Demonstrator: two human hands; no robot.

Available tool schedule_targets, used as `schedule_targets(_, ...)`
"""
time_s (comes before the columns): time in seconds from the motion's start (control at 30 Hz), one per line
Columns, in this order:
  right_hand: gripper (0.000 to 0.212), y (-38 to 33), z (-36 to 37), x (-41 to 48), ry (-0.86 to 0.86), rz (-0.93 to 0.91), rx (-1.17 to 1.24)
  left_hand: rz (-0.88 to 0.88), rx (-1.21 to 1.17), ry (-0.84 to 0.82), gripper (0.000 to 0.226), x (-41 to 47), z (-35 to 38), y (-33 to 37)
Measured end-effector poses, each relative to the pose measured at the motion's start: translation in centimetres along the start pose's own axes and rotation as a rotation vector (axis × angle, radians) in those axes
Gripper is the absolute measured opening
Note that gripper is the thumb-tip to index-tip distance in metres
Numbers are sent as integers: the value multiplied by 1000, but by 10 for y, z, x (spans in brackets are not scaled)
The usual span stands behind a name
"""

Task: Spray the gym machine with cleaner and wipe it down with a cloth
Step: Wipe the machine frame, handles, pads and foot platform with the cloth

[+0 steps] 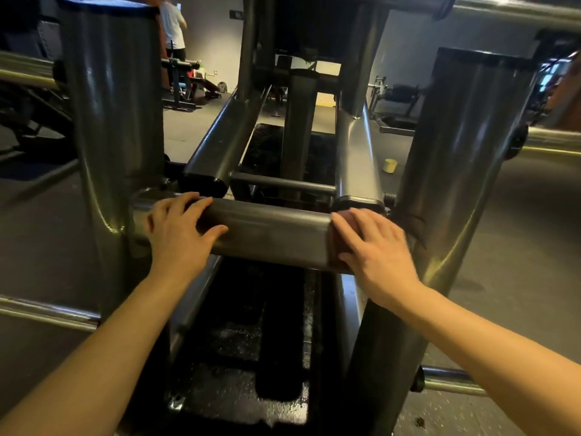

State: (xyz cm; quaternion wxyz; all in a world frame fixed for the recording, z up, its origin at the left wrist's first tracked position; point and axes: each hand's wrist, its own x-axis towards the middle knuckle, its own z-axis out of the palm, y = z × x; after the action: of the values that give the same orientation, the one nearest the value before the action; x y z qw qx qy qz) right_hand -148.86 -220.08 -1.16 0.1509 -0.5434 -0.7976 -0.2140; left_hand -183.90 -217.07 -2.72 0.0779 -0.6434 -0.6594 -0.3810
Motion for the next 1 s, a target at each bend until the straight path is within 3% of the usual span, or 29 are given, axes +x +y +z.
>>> schedule_targets(0.17, 74, 0, 8, -7, 18, 104, -23, -30, -6, 57, 64, -5, 2, -24)
schedule_targets(0.47, 70, -124, -3, 111, -135, -104, 95, -198, -32, 33, 88, -7, -1, -42)
schedule_targets(0.63, 69, -190, -2, 158, -207, -187, 146, -204, 11, 52, 83, -14, -5, -53)
schedule_targets(0.8, 71, -153, -1, 127, -155, -244, 140, -218, -52, 61, 87, -13, -5, -55)
schedule_targets(1.0, 67, -88, 15, 69, 65, -125, 97, -288, -123, 94, 105, -10, -5, -63)
